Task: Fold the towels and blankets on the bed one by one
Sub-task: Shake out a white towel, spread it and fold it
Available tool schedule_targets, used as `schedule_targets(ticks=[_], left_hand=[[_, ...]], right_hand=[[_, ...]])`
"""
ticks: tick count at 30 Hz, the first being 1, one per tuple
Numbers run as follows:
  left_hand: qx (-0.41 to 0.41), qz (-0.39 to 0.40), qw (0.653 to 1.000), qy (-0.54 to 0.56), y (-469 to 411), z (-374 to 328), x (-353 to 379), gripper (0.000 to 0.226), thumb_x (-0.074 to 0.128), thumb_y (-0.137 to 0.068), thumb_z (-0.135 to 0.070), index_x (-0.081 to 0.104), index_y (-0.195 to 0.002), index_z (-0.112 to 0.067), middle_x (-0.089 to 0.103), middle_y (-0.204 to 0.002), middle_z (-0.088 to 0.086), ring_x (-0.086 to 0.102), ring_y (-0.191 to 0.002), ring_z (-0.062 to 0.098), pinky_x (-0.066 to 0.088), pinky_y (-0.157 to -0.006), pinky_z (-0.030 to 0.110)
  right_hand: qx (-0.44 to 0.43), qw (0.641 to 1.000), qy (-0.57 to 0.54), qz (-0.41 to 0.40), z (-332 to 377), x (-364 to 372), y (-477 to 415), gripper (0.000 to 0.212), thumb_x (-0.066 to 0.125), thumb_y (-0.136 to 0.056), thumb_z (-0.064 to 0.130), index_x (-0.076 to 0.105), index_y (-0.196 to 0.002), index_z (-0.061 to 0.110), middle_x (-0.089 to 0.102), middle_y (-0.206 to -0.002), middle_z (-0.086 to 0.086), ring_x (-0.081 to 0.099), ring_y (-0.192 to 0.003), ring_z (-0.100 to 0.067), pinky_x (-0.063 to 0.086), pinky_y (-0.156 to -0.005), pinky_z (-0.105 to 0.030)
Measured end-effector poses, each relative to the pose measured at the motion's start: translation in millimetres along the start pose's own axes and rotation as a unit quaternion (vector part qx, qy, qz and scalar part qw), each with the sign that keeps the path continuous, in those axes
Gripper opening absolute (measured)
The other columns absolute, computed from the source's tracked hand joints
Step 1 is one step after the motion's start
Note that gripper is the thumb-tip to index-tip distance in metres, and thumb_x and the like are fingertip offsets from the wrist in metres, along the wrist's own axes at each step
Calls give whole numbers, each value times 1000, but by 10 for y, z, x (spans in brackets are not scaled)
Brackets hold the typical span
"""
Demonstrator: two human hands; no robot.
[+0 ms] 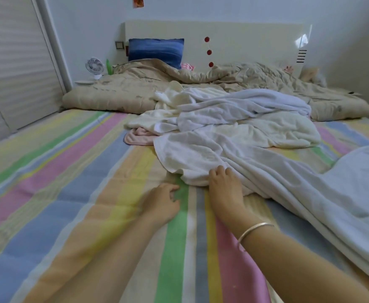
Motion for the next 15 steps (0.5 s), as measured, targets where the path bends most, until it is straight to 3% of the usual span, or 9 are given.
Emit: schedule_targets(ticks=[3, 5, 7, 9, 12, 13, 15], left_hand=[[12, 0, 1000, 25, 24, 7, -3, 51, 64, -82, -19, 55, -133, -24, 62, -118, -4, 59, -101, 14, 48, -87, 25], [17, 15, 993, 120, 61, -51, -52, 61, 69, -82, -16, 47, -138, -23, 59, -121, -5, 59, -97, 14, 51, -88, 31], [45, 29, 970, 236, 103, -184, -186, 76, 78, -77, -18, 39, -142, -26, 55, -121, -9, 57, -97, 11, 51, -83, 29], [75, 41, 944, 318, 191, -329, -387, 77, 84, -68, -37, 48, -136, -28, 62, -121, -13, 61, -104, 6, 50, -85, 24], [8, 26, 903, 428, 401, -325, -662, 72, 84, -61, -55, 63, -120, -19, 72, -110, -7, 68, -103, 12, 53, -88, 31], [-32, 22, 886, 463, 463, -268, -703, 68, 83, -60, -54, 65, -114, -16, 74, -105, -2, 70, -99, 16, 55, -86, 33], [-92, 18, 842, 531, 618, -97, -755, 46, 79, -74, -43, 65, -104, -12, 76, -94, 3, 72, -86, 20, 58, -71, 33]], right_hand=[[15, 994, -106, 17, 18, -160, -96, 12, 46, -94, 15, 55, -102, 15, 63, -95, -9, 59, -87, -31, 31, -60, -32], [-10, 972, -234, 27, 194, -480, -167, 14, 43, -98, 24, 53, -101, 14, 64, -92, -11, 58, -84, -32, 34, -62, -34], [-60, 933, -355, 14, 411, -973, -246, 21, 45, -99, 25, 53, -91, 8, 61, -83, -8, 55, -78, -27, 38, -66, -37], [-78, 873, -482, -6, 580, -1420, -298, 25, 47, -99, 24, 57, -88, 4, 58, -74, -2, 51, -69, -16, 42, -68, -34], [-13, 799, -600, -32, 660, -1767, -386, 26, 46, -100, 26, 59, -84, 11, 56, -71, 2, 50, -68, -11, 41, -66, -28], [7, 803, -595, -32, 682, -1758, -422, 25, 45, -100, 27, 60, -86, 12, 58, -74, 2, 52, -71, -12, 41, -68, -28], [27, 852, -522, 4, 731, -1634, -444, 26, 44, -100, 28, 61, -110, 12, 66, -99, -4, 59, -92, -18, 43, -79, -31]])
Point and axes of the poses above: each hand's wrist, its own y-axis away from the middle knuckle, its own x-axis out of the palm, z = x × y, the point moved 6 cm from there along -y, towards the middle knuckle
